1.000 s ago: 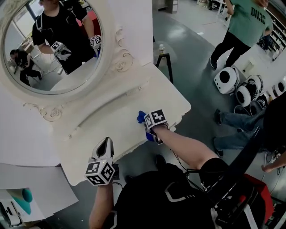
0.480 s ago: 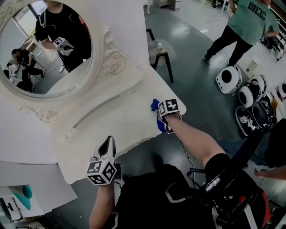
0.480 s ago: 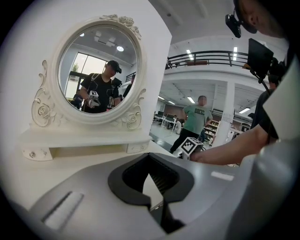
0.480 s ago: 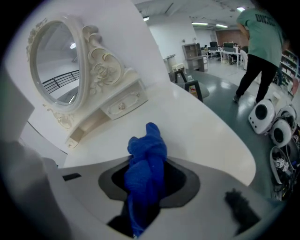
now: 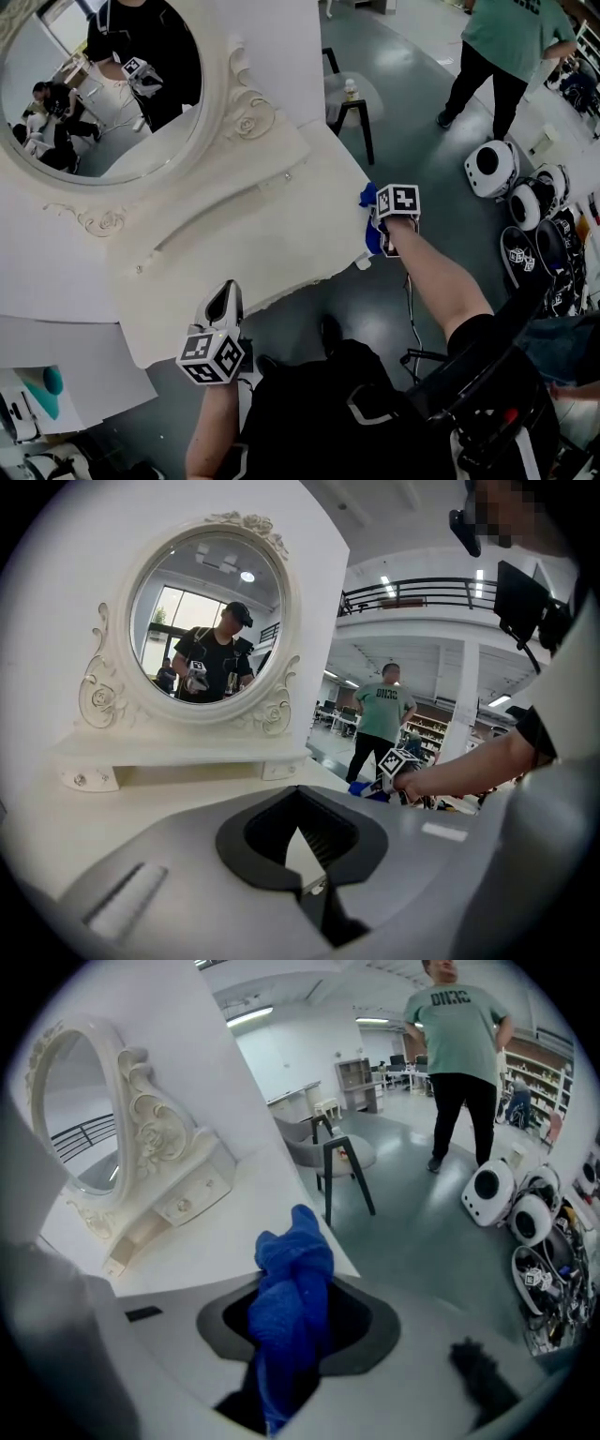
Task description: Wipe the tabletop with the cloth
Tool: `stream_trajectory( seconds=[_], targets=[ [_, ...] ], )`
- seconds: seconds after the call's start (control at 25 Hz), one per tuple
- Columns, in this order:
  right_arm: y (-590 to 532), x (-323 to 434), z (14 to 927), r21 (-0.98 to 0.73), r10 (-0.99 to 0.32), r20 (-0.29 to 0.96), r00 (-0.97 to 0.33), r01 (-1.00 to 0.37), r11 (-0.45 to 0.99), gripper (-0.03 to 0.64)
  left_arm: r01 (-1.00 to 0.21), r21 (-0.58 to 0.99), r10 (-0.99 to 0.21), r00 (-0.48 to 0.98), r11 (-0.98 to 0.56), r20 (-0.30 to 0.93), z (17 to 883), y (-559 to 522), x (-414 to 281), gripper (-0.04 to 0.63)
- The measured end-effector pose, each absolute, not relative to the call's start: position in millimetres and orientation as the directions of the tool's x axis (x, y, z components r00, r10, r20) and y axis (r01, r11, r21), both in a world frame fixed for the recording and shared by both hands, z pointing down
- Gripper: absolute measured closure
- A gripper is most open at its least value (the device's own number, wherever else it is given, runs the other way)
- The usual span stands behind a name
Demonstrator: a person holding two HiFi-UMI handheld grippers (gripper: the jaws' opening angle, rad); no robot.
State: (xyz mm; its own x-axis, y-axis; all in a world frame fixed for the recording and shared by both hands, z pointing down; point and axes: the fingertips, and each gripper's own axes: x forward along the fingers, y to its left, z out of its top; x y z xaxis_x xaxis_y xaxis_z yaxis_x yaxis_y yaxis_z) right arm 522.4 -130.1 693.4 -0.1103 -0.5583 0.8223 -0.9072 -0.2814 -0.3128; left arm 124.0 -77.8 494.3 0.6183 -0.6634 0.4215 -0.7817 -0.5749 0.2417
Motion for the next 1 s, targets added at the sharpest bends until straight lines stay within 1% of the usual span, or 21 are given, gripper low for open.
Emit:
stream_trajectory(
  seconds=[0.16, 0.24, 0.32, 0.44, 0.6, 0.72, 0.8, 1.0],
  targets=[
    [-124.7, 535.1, 684.8, -0.256, -0.571, 0.82, -0.039, -0.917, -0.305, 0.485, -0.785, 0.245, -0.672, 0.615, -0.569, 0.412, 493.4, -73.6, 104.7, 0.588],
    [-127.2, 516.2, 670.2, -0.26, -0.598, 0.8, -0.052, -0.928, -0.266, 0.485, -0.79, 0.255, -0.683, 0.612, -0.558, 0.4, 492.4, -71.4, 90.2, 0.588],
    [-132.5, 476.9, 651.4, -0.268, -0.623, 0.777, -0.095, -0.944, -0.19, 0.485, -0.795, 0.273, -0.694, 0.606, -0.541, 0.389, 492.6, -67.9, 71.9, 0.588],
    [-142.3, 386.5, 620.1, -0.318, -0.654, 0.727, -0.209, -0.947, -0.05, 0.485, -0.802, 0.286, -0.71, 0.597, -0.524, 0.374, 491.8, -60.4, 35.7, 0.588],
    [-143.5, 233.6, 586.0, -0.453, -0.646, 0.642, -0.414, -0.884, 0.116, 0.485, -0.826, 0.283, -0.737, 0.563, -0.488, 0.373, 494.7, -48.4, -34.5, 0.588],
    [-141.1, 110.2, 570.0, -0.522, -0.564, 0.596, -0.571, -0.81, 0.268, 0.485, -0.868, 0.288, -0.788, 0.491, -0.405, 0.372, 498.3, -34.9, -97.3, 0.588],
    [-134.7, 33.9, 566.0, -0.543, -0.497, 0.579, -0.646, -0.761, 0.356, 0.485, -0.89, 0.291, -0.814, 0.443, -0.35, 0.375, 502.1, -24.9, -139.3, 0.588],
    [-106.8, -126.5, 575.8, -0.57, -0.359, 0.566, -0.742, -0.667, 0.481, 0.485, -0.926, 0.287, -0.858, 0.347, -0.247, 0.38, 508.4, 3.2, -240.6, 0.588]
  ],
)
